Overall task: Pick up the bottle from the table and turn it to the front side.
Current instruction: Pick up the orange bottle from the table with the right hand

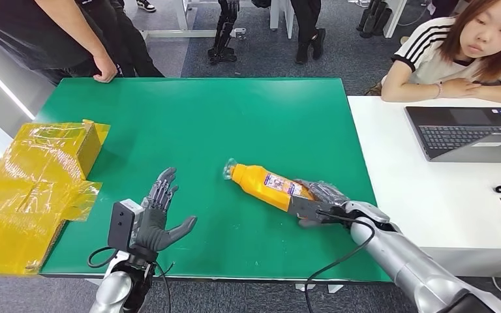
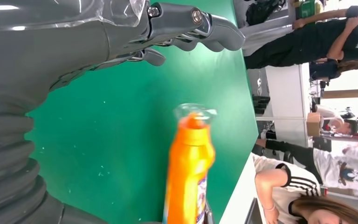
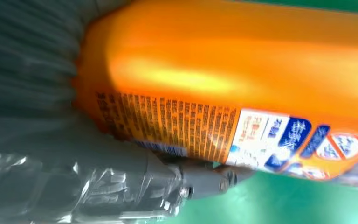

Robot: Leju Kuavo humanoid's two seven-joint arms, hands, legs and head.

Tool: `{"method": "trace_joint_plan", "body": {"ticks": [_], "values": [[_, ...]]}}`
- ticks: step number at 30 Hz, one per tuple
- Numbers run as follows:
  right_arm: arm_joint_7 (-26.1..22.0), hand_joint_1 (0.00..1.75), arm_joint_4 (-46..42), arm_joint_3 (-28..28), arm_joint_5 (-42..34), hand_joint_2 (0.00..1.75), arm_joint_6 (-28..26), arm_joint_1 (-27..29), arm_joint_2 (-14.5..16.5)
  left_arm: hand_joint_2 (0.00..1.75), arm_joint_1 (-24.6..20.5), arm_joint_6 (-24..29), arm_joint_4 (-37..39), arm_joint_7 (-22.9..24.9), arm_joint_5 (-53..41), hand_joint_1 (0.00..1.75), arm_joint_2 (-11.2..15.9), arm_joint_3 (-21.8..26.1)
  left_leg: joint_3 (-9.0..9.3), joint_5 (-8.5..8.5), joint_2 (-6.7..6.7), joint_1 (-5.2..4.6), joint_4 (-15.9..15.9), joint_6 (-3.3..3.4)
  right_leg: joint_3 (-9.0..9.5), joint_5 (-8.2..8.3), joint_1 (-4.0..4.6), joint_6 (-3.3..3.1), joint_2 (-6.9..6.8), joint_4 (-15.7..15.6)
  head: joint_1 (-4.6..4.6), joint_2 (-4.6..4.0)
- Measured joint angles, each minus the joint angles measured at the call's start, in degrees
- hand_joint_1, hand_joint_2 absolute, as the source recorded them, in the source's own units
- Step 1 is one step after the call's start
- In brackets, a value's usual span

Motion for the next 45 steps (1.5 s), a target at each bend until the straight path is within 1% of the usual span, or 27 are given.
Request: {"method": "trace_joint_plan", "body": {"ticks": [4, 9, 12, 15, 20, 24, 28, 31, 36, 37, 39, 41, 45], "values": [[-3.6, 1.75, -4.3, -4.9, -6.5, 1.75, -4.0, 4.9, 0.0, 1.75, -0.3, 0.2, 0.0, 0.0, 0.6, 0.00, 0.1, 0.0, -0.20, 0.02, -0.11, 0.00, 0.0, 0.02, -0.15, 0.00, 0.00, 0.00, -0.11, 0.0, -0.01, 0.01], [-8.9, 1.75, -14.3, -13.2, -13.6, 1.75, -9.5, 12.1, 0.1, 1.75, -2.0, 0.3, 0.2, 0.0, 2.2, 0.00, 0.3, -0.1, -0.44, 0.05, -0.23, -0.02, 0.0, 0.06, -0.34, -0.01, -0.01, 0.02, -0.23, 0.0, 0.00, 0.01], [-10.9, 1.75, -19.3, -17.0, -15.3, 1.75, -12.4, 14.7, 0.3, 1.75, -3.8, -0.6, 0.5, 0.5, 3.5, 0.00, 0.4, -0.3, -0.50, 0.05, -0.22, -0.02, 0.0, 0.06, -0.42, -0.02, -0.02, 0.03, -0.22, 0.0, 0.01, 0.01], [-12.3, 1.75, -23.5, -20.0, -16.8, 1.75, -14.9, 17.0, 1.0, 1.75, -6.1, -2.8, 1.0, 2.1, 5.7, 0.00, 0.4, -0.3, -0.57, 0.05, -0.23, -0.02, 0.0, 0.06, -0.48, -0.03, -0.02, 0.04, -0.23, 0.0, 0.01, 0.01], [-13.3, 1.75, -27.7, -22.4, -17.3, 1.75, -15.8, 19.8, 2.5, 1.75, -9.6, -5.6, 2.3, 3.7, 8.3, 0.00, 0.3, -0.3, -0.60, 0.05, -0.20, -0.02, 0.0, 0.06, -0.53, -0.03, -0.01, 0.04, -0.20, 0.0, 0.00, 0.01], [-13.7, 1.75, -27.6, -22.7, -16.0, 1.75, -14.8, 19.0, 5.4, 1.75, -13.9, -10.6, 5.0, 6.4, 12.6, 0.00, 0.2, -0.4, -0.64, 0.08, -0.12, -0.01, 0.0, 0.03, -0.60, 0.01, -0.01, 0.00, -0.12, 0.0, 0.00, 0.00], [-13.6, 1.75, -25.4, -22.2, -14.8, 1.75, -13.9, 15.8, 9.5, 1.75, -19.3, -14.4, 8.6, 9.0, 16.1, 0.00, -0.5, -0.7, -0.64, 0.19, -0.08, -0.01, 0.0, -0.04, -0.64, 0.04, -0.01, -0.04, -0.09, 0.1, -0.01, 0.01], [-13.1, 1.75, -23.8, -21.4, -13.8, 1.75, -14.0, 13.6, 11.7, 1.75, -22.9, -16.5, 11.3, 10.9, 18.2, 0.00, -1.2, -1.2, -0.67, 0.22, -0.13, 0.00, 0.0, -0.06, -0.65, 0.04, -0.01, -0.04, -0.13, 0.1, 0.00, 0.01], [-12.8, 1.75, -23.0, -21.0, -12.8, 1.75, -14.2, 12.6, 12.6, 1.75, -24.9, -17.4, 12.7, 11.9, 18.9, 0.00, -1.5, -1.6, -0.68, 0.23, -0.14, -0.01, 0.0, -0.06, -0.65, 0.04, -0.01, -0.04, -0.13, 0.1, 0.01, 0.00], [-12.5, 1.75, -22.5, -20.8, -12.2, 1.75, -14.5, 12.1, 13.1, 1.75, -26.0, -17.7, 13.6, 12.4, 19.2, 0.00, -1.8, -1.7, -0.68, 0.22, -0.13, -0.01, 0.0, -0.06, -0.66, 0.04, -0.01, -0.04, -0.12, 0.1, 0.00, 0.00], [-11.6, 1.75, -21.1, -20.2, -9.9, 1.75, -15.0, 10.9, 14.5, 1.75, -29.6, -18.9, 17.0, 13.2, 19.8, 0.00, -2.5, -2.3, -0.71, 0.22, -0.16, -0.01, 0.0, -0.06, -0.68, 0.05, -0.02, -0.03, -0.14, 0.1, -0.01, 0.00], [-11.0, 1.75, -20.3, -20.0, -8.1, 1.75, -15.1, 10.5, 15.1, 1.75, -32.3, -19.8, 20.0, 13.2, 20.0, 0.00, -2.8, -2.6, -0.74, 0.22, -0.19, -0.01, 0.0, -0.06, -0.70, 0.04, -0.02, -0.03, -0.16, 0.1, -0.01, 0.01], [-10.6, 1.75, -19.4, -20.0, -6.2, 1.75, -14.6, 10.5, 15.1, 1.75, -34.5, -20.2, 23.4, 12.9, 19.7, 0.00, -2.8, -2.7, -0.75, 0.21, -0.18, -0.01, 0.0, -0.06, -0.73, 0.04, -0.02, -0.03, -0.13, 0.1, -0.01, 0.00]]}}
